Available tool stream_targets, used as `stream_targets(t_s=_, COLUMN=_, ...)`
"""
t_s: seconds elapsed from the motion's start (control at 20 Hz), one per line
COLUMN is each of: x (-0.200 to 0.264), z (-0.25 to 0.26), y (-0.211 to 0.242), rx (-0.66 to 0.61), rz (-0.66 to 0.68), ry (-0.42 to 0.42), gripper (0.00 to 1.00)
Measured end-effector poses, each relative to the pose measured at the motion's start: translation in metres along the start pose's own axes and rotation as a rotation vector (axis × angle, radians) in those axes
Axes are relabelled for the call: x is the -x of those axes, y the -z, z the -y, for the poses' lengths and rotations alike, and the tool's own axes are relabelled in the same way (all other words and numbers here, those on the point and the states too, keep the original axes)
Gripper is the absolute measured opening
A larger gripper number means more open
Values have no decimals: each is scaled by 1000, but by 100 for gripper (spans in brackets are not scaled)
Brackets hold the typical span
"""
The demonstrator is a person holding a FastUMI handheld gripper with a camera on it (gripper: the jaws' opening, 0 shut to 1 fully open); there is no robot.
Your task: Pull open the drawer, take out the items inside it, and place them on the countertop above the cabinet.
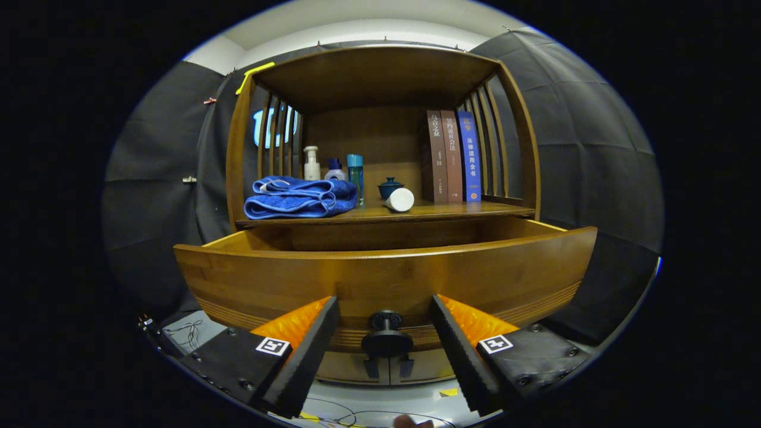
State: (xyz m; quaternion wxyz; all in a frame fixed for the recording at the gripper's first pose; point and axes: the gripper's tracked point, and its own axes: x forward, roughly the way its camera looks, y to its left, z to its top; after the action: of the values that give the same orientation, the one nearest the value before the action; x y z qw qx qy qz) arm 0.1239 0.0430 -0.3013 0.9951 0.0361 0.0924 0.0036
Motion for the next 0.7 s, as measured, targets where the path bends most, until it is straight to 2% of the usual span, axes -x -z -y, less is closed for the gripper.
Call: stream_targets(t_s=0.7, x=-79, z=0, y=-13, rx=-30, rz=0, ry=-1, gripper=99)
